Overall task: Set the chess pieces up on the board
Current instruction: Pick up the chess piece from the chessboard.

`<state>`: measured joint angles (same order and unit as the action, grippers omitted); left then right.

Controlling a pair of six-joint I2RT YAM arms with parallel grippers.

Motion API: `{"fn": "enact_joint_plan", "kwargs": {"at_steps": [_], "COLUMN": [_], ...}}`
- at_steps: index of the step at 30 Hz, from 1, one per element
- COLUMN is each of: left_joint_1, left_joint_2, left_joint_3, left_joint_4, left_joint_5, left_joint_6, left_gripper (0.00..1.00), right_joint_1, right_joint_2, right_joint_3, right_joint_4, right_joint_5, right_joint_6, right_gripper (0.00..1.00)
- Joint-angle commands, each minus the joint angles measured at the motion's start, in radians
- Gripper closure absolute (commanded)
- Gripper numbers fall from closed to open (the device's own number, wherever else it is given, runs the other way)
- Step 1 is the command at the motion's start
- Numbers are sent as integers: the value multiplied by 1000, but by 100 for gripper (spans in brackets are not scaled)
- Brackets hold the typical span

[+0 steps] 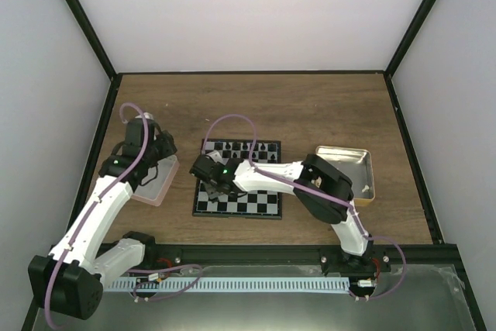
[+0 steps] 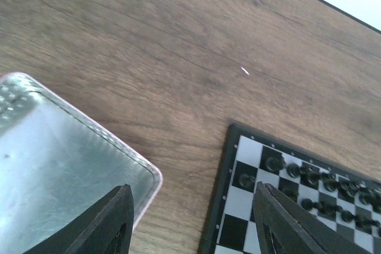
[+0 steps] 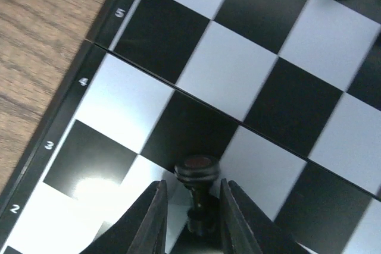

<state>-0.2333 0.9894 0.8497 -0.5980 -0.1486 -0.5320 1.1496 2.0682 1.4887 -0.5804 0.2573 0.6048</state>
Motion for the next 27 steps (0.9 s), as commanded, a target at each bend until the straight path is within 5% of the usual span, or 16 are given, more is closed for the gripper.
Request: {"fn": "enact_joint_plan", "kwargs": {"at_steps": [1,9,27], "left_joint_1": [7,6,3], "left_joint_2": [-13,6,95], "left_joint_3": [-48,-158,-272], "left_joint_4": [55,148,319], "left_joint_5": [144,409,654], "left_joint_6": [5,-30,-157], "left_gripper": [43,43,38], "right_joint_1": [4,-34,-97], "right_joint_2": [-40,-111,-254], "right_joint_3": [-51,-152,-338], "right_joint_4": [-26,111,404], "right_joint_5": [41,-10,-199], "right_joint_6": [62,101,-10], "right_gripper": [76,87,95]}}
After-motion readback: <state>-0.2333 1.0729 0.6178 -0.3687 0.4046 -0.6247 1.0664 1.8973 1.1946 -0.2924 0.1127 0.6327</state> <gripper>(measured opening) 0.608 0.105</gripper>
